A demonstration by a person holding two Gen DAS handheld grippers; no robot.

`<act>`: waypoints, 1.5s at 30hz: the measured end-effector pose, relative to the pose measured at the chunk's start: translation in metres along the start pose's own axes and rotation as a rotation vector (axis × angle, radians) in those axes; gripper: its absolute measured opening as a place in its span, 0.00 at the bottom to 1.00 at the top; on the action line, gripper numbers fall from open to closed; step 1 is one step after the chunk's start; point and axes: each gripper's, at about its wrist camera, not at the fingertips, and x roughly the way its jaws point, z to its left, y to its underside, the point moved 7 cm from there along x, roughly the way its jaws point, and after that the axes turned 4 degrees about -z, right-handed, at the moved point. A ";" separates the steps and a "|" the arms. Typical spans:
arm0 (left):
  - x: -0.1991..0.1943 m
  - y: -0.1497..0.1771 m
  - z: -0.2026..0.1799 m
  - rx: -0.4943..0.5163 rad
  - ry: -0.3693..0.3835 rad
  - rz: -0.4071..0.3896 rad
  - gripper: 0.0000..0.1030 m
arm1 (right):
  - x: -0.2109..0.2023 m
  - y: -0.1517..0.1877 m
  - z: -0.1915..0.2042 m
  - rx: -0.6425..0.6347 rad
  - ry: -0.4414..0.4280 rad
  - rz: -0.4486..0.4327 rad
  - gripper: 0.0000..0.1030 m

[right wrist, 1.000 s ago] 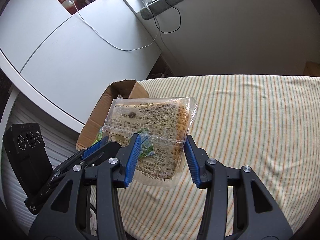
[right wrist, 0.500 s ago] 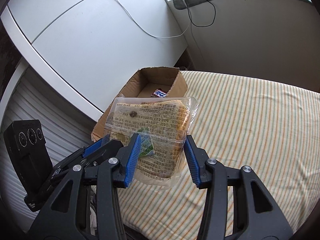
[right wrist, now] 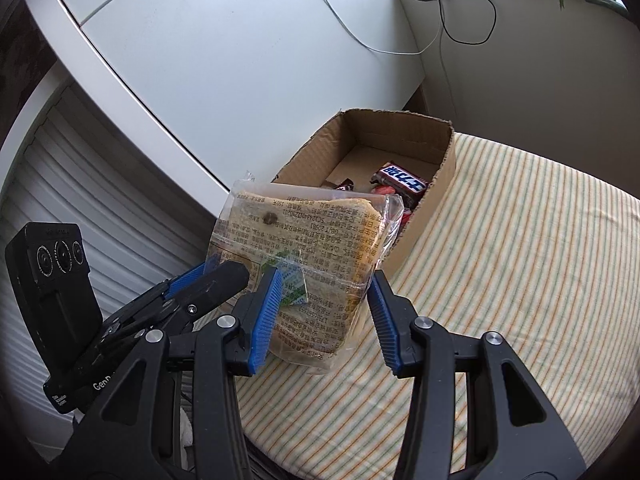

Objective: Organize snacks

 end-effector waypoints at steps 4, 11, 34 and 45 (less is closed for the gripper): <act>0.000 -0.002 0.012 -0.005 -0.022 -0.002 0.38 | 0.016 -0.001 0.009 -0.007 -0.012 0.022 0.45; 0.006 -0.005 0.029 -0.032 -0.054 -0.005 0.38 | 0.042 0.001 0.020 -0.034 -0.006 0.057 0.45; -0.004 -0.001 0.029 0.010 -0.097 -0.027 0.37 | 0.034 0.003 0.029 -0.138 0.058 0.049 0.46; -0.018 0.003 0.021 0.063 -0.148 -0.046 0.37 | 0.014 0.003 0.025 -0.163 0.081 -0.010 0.59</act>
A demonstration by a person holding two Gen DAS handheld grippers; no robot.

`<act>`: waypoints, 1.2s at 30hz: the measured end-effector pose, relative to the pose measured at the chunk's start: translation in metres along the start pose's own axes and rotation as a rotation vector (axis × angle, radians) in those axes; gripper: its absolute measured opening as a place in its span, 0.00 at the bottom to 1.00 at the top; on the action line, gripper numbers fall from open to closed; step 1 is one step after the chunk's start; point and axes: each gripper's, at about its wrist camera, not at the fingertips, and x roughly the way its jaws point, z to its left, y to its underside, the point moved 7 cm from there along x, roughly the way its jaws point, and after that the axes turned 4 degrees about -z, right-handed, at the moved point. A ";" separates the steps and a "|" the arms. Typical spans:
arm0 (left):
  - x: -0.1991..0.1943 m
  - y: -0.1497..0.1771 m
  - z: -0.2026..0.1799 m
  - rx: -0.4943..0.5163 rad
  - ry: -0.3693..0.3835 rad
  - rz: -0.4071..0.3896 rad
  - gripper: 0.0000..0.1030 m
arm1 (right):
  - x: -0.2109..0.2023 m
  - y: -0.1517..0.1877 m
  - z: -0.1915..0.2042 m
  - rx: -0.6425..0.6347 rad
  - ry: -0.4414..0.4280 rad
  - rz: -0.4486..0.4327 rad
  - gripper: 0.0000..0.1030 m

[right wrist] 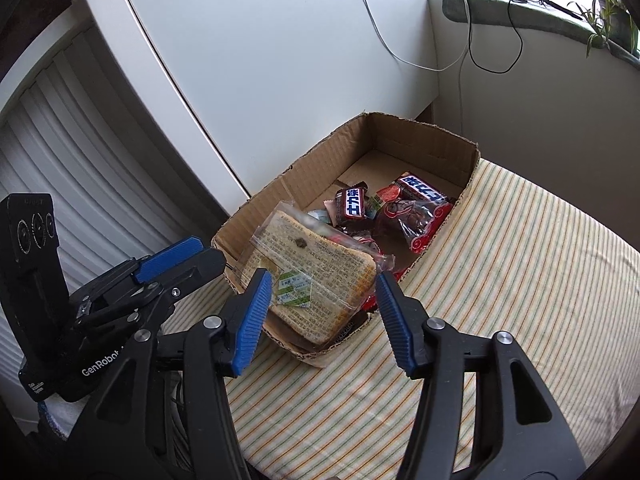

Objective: Organize snacks

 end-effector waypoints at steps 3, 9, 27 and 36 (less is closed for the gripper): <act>-0.006 0.001 -0.005 0.028 -0.021 -0.013 0.42 | -0.011 0.003 -0.003 -0.012 0.021 -0.034 0.69; -0.024 0.003 -0.012 0.061 -0.076 -0.063 0.69 | -0.038 0.010 -0.009 -0.067 0.087 -0.106 0.81; -0.055 0.014 -0.020 0.098 -0.189 -0.087 0.79 | -0.082 0.044 -0.031 -0.106 0.205 -0.187 0.94; -0.055 0.018 -0.028 0.100 -0.184 -0.075 0.81 | -0.088 0.050 -0.041 -0.081 0.206 -0.190 0.94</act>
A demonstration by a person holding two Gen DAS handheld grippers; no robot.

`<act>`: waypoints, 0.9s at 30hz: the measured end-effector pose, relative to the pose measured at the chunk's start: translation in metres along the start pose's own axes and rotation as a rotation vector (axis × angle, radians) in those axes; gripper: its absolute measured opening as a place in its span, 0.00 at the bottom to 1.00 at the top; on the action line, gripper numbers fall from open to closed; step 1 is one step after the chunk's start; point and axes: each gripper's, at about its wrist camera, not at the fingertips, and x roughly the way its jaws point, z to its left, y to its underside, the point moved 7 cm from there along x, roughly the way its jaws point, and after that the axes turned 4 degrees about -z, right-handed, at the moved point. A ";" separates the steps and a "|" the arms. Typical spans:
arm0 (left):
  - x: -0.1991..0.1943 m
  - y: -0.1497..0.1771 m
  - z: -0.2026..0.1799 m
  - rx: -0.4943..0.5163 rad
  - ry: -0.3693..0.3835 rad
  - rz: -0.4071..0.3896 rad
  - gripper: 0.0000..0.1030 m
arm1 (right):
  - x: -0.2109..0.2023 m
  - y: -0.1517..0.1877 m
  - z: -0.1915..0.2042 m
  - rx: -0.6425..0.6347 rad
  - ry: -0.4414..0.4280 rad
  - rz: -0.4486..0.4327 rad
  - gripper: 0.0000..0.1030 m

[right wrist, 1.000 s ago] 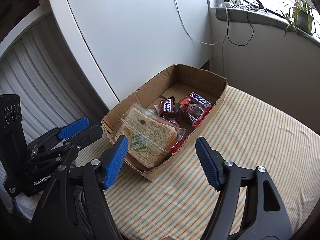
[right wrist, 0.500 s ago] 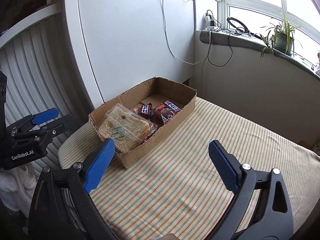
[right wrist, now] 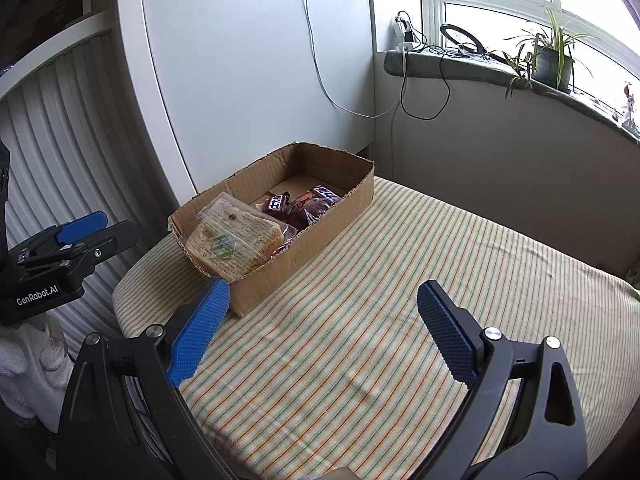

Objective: Organize snacks

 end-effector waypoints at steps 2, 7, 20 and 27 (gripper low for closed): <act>-0.001 0.000 -0.001 0.001 0.000 -0.002 0.81 | 0.000 0.000 -0.001 0.005 0.000 -0.004 0.94; -0.002 0.001 -0.003 0.004 0.003 0.001 0.81 | -0.002 0.000 -0.002 0.006 -0.003 -0.007 0.94; -0.001 0.001 -0.006 0.000 0.006 0.006 0.81 | -0.003 0.001 -0.003 0.005 -0.011 -0.013 0.94; 0.002 0.003 -0.007 0.006 0.002 0.013 0.81 | -0.003 0.003 -0.005 0.001 -0.010 -0.009 0.94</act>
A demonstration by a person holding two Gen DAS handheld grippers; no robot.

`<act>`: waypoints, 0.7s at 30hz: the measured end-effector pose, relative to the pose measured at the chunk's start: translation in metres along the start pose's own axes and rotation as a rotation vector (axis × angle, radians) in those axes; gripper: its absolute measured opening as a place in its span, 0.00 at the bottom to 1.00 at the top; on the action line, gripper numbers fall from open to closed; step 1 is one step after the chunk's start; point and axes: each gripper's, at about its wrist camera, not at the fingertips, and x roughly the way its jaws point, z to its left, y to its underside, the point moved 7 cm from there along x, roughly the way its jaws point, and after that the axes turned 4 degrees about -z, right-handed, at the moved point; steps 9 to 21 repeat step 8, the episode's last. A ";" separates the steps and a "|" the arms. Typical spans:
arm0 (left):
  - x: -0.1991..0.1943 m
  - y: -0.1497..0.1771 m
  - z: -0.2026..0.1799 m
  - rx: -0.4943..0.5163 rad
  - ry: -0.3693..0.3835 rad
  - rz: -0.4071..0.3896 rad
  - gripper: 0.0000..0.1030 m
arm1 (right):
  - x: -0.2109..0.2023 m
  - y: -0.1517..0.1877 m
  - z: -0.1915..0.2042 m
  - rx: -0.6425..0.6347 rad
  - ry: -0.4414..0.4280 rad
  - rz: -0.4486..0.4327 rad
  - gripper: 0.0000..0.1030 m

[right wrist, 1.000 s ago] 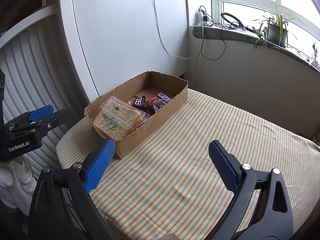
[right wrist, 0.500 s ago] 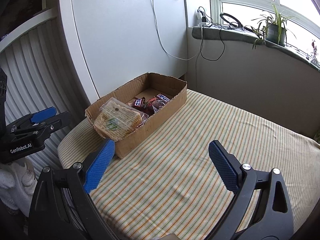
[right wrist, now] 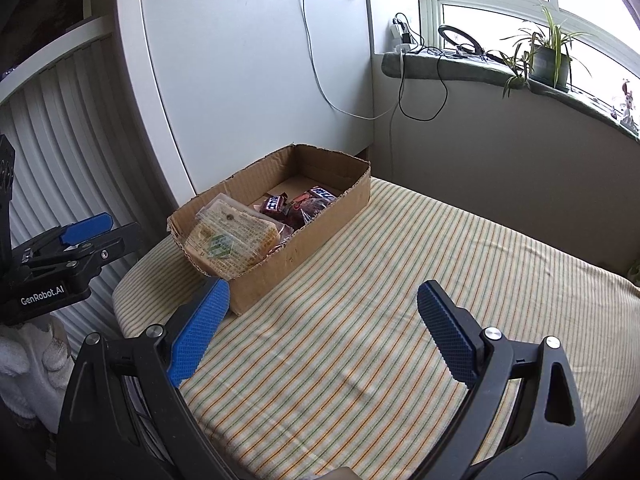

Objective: Organize snacks

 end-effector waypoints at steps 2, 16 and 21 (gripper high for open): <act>0.001 0.000 0.000 -0.001 -0.002 0.001 0.81 | 0.000 0.000 -0.001 0.003 0.001 0.001 0.94; 0.001 0.001 -0.002 0.011 0.007 -0.005 0.81 | -0.001 0.003 -0.007 0.013 0.006 0.001 0.94; 0.001 0.001 -0.002 0.011 0.007 -0.005 0.81 | -0.001 0.003 -0.007 0.013 0.006 0.001 0.94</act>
